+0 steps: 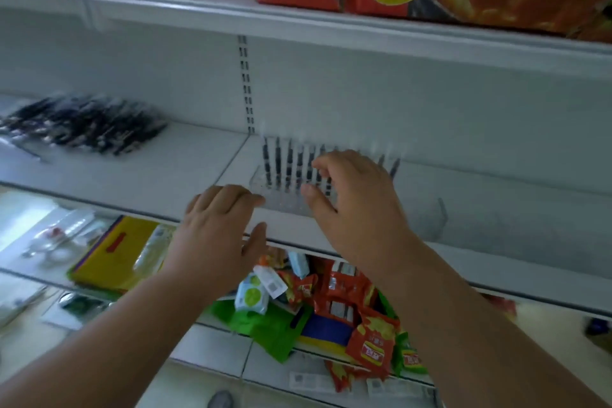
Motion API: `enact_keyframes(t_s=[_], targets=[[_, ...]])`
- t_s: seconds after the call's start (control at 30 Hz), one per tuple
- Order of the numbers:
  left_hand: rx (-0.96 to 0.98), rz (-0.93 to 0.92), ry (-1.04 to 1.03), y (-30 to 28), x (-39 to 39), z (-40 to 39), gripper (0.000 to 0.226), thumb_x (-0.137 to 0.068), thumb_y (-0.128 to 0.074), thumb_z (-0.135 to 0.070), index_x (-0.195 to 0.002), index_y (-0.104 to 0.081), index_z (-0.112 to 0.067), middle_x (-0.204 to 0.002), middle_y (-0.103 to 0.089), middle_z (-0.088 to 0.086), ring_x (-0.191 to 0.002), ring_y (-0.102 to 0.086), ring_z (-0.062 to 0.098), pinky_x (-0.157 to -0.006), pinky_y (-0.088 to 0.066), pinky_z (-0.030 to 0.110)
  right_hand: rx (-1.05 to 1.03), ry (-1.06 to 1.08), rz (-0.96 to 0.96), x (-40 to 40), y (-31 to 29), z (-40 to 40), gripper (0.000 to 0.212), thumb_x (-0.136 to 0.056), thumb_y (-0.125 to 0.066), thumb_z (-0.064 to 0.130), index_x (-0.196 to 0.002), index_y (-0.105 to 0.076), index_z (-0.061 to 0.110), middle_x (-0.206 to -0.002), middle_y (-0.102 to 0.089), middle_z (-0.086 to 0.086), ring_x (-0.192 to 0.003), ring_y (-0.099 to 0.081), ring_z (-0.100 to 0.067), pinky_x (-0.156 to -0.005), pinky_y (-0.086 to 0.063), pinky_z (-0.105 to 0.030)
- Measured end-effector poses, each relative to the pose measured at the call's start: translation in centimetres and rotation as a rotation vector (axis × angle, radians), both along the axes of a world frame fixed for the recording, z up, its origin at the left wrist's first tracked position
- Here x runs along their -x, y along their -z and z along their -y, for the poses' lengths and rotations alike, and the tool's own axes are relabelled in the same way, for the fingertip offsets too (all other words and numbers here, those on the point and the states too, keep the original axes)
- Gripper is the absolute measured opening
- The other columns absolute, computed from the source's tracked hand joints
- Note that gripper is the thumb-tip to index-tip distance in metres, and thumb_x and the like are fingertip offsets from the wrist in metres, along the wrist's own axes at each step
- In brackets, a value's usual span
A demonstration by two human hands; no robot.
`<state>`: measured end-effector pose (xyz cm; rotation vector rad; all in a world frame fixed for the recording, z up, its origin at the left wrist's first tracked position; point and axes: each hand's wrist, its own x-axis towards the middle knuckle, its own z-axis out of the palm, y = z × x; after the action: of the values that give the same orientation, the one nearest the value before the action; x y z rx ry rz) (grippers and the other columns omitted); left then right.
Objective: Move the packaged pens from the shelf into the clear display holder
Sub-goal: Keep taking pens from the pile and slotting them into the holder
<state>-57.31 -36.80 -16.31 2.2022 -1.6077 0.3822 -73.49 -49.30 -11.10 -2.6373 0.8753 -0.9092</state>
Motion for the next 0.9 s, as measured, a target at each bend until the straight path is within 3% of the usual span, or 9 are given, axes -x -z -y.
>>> enact_keyframes(t_s=[0.13,0.3,0.63,0.9], targets=[[-0.018,-0.042,-0.152,0.5,-3.4,-5.5,0.042,-0.085,-0.044,-0.040,-0.113,-0.067,-0.019,-0.109,-0.064,0.002,-0.104,-0.056,0.028,-0.086,-0.049,0.044,-0.037,-0.119,-0.002,-4.8,-0.6,-3.1,0.039,-0.091,-0.053,0.041,-0.117,-0.062,0.014,-0.108,-0.063,-0.005,-0.101,-0.058,-0.025,-0.088,-0.048,-0.046],[-0.029,-0.068,-0.271,1.1,-8.8,-12.1,0.043,-0.087,-0.043,-0.046,-0.115,-0.065,-0.022,-0.113,-0.062,0.001,-0.108,-0.056,0.029,-0.090,-0.048,0.045,-0.001,-0.228,-0.095,-11.9,-1.9,-7.9,0.041,-0.095,-0.054,0.044,-0.126,-0.057,0.019,-0.120,-0.057,0.000,-0.111,-0.052,-0.020,-0.095,-0.043,-0.041],[-0.111,-0.074,-0.346,1.4,-23.6,-25.5,0.042,-0.086,-0.044,-0.050,-0.112,-0.066,-0.025,-0.106,-0.064,-0.004,-0.102,-0.059,0.025,-0.086,-0.049,0.042,-0.024,-0.279,-0.019,-28.3,-2.7,-19.4,0.038,-0.093,-0.052,0.050,-0.123,-0.054,0.026,-0.115,-0.053,0.006,-0.105,-0.051,-0.014,-0.089,-0.046,-0.037],[-0.078,-0.118,-0.295,1.2,-31.4,-25.4,0.040,-0.089,-0.040,-0.050,-0.111,-0.065,-0.028,-0.101,-0.062,-0.008,-0.096,-0.058,0.021,-0.084,-0.049,0.040,-0.023,-0.224,-0.051,-35.3,-3.0,-20.5,0.036,-0.093,-0.053,0.049,-0.121,-0.054,0.028,-0.107,-0.051,0.012,-0.097,-0.048,-0.007,-0.082,-0.043,-0.028]])
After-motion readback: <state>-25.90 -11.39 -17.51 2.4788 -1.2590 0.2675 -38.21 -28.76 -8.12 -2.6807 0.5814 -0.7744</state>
